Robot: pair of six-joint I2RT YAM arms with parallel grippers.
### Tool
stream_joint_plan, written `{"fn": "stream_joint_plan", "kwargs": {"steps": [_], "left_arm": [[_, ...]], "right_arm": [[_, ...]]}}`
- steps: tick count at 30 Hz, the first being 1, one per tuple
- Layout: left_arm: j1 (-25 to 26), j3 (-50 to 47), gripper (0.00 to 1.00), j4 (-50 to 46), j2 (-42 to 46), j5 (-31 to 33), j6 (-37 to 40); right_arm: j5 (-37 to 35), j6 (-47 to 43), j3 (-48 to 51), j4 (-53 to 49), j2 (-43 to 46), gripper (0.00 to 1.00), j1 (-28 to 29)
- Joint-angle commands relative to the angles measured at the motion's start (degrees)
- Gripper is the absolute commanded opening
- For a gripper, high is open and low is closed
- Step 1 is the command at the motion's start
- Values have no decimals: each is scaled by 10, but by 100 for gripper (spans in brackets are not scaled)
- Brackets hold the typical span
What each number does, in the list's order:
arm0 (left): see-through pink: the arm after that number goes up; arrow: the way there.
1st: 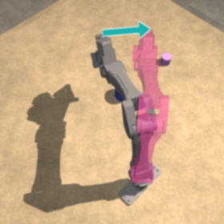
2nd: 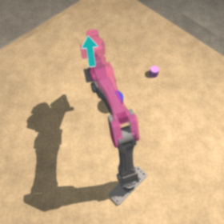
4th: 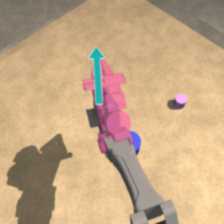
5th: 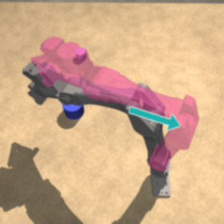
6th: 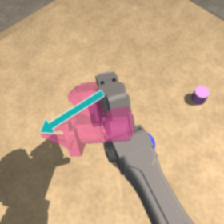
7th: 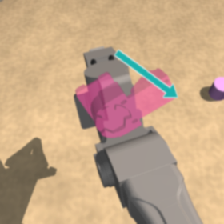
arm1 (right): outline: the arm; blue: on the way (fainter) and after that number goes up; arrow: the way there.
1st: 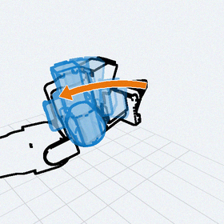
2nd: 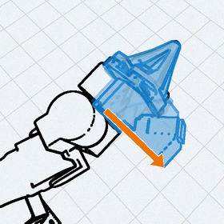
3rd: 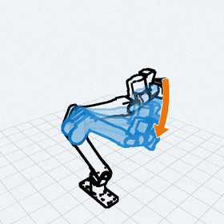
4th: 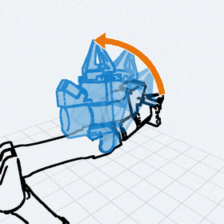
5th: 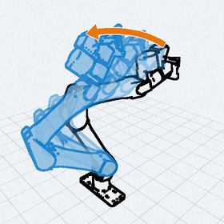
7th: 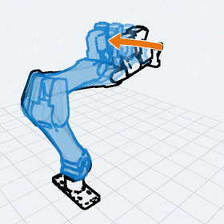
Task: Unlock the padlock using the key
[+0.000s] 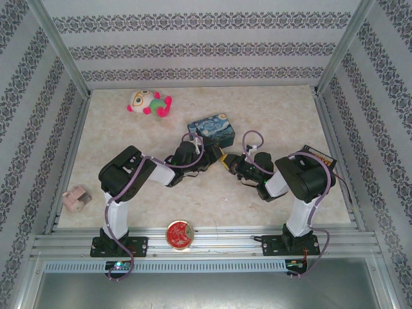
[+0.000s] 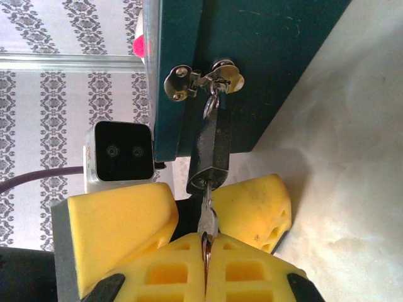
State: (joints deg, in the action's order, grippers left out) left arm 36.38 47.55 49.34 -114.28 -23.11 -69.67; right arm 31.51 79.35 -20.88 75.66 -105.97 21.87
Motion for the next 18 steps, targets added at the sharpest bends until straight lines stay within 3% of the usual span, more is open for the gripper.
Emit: {"fn": "stream_joint_plan", "kwargs": {"steps": [1,6,14,18], "left_arm": [[0,-18,75,-28,5,19,-3],[-8,-5,76,-56,20,38,10],[-12,28,59,-94,8,76,23],[-14,41,58,-93,7,90,34]], "right_arm": [[-3,-32,-6,38,-11,0,2],[-4,-55,-6,38,-11,0,9],[-6,-75,-3,38,-15,0,10],[-6,-85,-1,38,-17,0,11]]}}
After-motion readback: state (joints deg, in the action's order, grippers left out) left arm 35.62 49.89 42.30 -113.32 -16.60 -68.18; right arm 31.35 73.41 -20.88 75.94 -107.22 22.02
